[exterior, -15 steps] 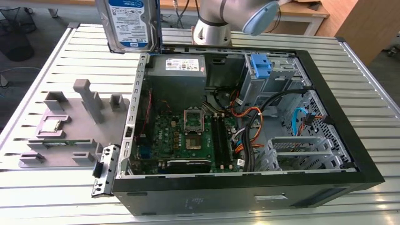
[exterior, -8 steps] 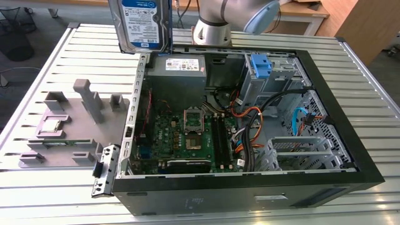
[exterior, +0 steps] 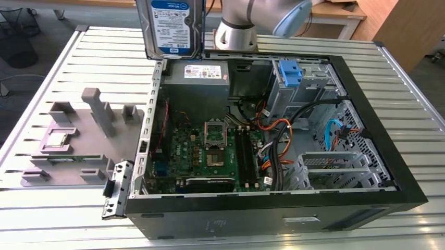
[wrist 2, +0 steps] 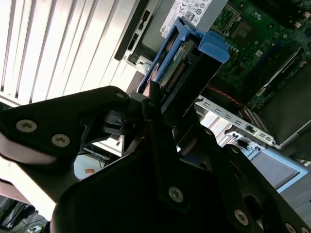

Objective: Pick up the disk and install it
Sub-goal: 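Pick up the disk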

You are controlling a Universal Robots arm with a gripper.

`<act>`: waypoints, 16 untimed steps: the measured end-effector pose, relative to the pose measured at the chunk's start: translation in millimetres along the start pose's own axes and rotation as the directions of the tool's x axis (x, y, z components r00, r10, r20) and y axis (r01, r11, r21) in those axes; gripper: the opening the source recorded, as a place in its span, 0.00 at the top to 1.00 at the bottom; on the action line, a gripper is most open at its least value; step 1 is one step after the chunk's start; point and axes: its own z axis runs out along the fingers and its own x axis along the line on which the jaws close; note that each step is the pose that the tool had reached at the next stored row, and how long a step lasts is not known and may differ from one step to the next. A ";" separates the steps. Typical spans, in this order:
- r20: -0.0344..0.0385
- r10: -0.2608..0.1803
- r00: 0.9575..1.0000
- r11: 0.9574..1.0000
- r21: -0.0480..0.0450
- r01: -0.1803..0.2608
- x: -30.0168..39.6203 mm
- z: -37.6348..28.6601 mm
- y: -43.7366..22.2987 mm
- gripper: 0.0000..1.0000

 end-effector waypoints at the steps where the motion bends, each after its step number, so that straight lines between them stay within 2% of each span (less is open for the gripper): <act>1: 0.000 0.000 1.000 1.000 0.000 0.000 -0.1 -0.1 -3.2 0.65; 11: 0.000 0.000 1.000 1.000 0.000 0.000 -0.5 -1.4 -31.9 0.65; 14: 0.000 0.000 1.000 1.000 0.000 0.000 -0.6 -1.7 -38.7 0.65; 16: 0.000 0.000 1.000 1.000 0.000 0.000 -0.6 -1.9 -40.9 0.65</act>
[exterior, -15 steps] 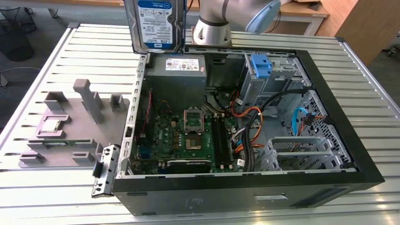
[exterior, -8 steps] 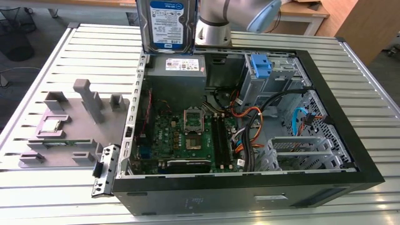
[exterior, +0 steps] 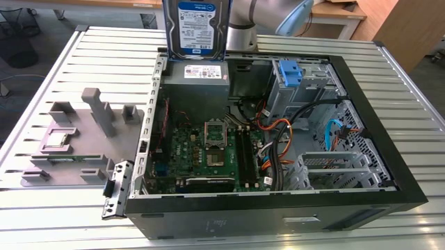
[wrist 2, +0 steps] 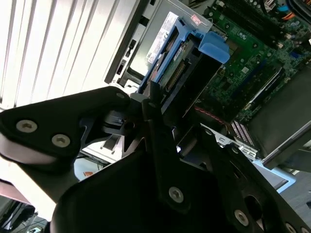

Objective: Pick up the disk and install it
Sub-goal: 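Pick up the disk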

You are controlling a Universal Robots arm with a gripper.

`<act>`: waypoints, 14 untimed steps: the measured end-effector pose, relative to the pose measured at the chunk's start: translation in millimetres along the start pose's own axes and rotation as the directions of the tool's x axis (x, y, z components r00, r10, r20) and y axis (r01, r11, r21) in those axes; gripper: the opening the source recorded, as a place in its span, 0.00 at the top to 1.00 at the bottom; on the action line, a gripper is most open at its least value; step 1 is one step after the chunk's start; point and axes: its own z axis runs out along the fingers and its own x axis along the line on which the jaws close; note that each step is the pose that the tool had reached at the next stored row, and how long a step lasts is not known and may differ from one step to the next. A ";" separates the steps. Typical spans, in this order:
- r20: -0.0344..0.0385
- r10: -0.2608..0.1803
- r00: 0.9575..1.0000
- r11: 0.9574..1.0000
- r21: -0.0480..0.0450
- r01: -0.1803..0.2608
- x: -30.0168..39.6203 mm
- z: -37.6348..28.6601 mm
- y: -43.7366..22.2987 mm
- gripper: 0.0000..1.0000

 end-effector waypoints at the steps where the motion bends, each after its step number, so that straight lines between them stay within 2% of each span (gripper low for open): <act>1: 0.000 0.000 1.000 1.000 0.000 0.000 0.0 0.0 -0.6 0.65; 8: 0.000 0.000 1.000 1.000 0.000 0.000 0.0 0.0 -1.7 0.65; 14: 0.000 0.000 1.000 1.000 0.000 0.000 -0.2 -0.5 -11.4 0.65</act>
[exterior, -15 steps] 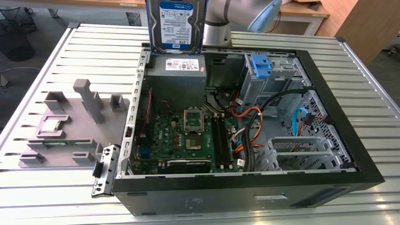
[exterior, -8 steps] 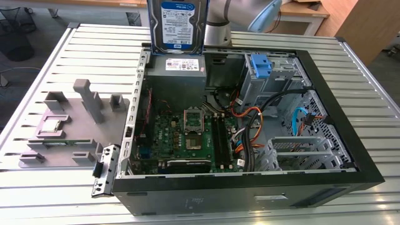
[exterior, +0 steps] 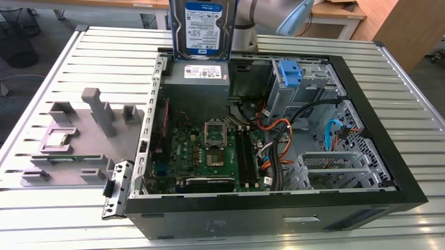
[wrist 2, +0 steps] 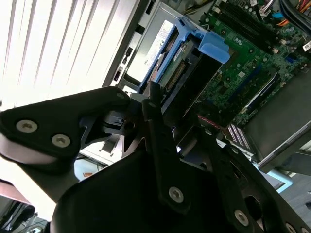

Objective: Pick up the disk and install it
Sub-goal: 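Pick up the disk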

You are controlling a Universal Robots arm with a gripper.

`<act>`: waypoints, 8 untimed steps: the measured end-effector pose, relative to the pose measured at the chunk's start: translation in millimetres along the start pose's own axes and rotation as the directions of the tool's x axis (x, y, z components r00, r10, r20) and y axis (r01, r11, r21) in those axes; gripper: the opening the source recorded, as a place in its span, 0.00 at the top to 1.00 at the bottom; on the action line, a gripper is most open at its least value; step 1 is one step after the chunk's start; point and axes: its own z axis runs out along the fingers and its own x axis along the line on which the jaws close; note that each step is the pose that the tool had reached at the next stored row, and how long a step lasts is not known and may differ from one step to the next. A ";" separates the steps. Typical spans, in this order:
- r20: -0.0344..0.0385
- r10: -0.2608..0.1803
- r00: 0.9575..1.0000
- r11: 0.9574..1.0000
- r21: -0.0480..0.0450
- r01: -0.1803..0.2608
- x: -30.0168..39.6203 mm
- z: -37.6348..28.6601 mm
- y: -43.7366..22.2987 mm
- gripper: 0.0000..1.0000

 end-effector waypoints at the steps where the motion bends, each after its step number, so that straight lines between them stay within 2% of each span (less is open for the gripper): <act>1: 0.000 0.000 1.000 1.000 0.000 0.000 0.0 -0.1 -2.4 0.65; 8: 0.000 0.000 1.000 1.000 0.000 0.000 -0.4 -1.1 -24.7 0.65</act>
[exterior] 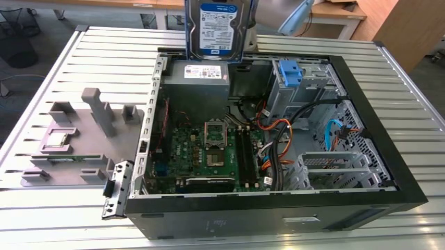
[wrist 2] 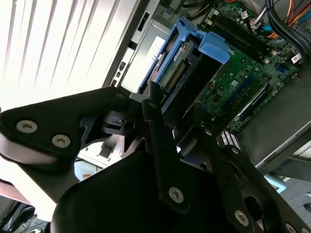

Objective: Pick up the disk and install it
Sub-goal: 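Pick up the disk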

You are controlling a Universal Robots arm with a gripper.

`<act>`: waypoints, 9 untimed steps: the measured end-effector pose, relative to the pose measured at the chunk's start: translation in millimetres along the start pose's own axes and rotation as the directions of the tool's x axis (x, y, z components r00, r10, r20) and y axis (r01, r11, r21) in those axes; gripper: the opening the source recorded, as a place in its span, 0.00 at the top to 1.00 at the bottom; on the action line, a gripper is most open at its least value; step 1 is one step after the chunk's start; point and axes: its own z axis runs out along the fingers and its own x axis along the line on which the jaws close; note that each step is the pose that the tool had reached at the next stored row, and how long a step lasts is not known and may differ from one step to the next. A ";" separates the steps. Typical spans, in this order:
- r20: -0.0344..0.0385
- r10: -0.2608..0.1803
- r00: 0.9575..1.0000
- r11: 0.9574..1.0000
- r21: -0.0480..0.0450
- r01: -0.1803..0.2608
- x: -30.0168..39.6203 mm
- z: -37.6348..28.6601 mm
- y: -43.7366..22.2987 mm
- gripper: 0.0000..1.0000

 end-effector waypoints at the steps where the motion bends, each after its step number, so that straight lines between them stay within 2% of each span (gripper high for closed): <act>1: 0.000 0.000 1.000 1.000 0.000 0.000 -0.1 -0.1 -3.8 0.65; 9: 0.000 0.000 1.000 1.000 -0.001 0.000 -0.5 -1.3 -29.9 0.65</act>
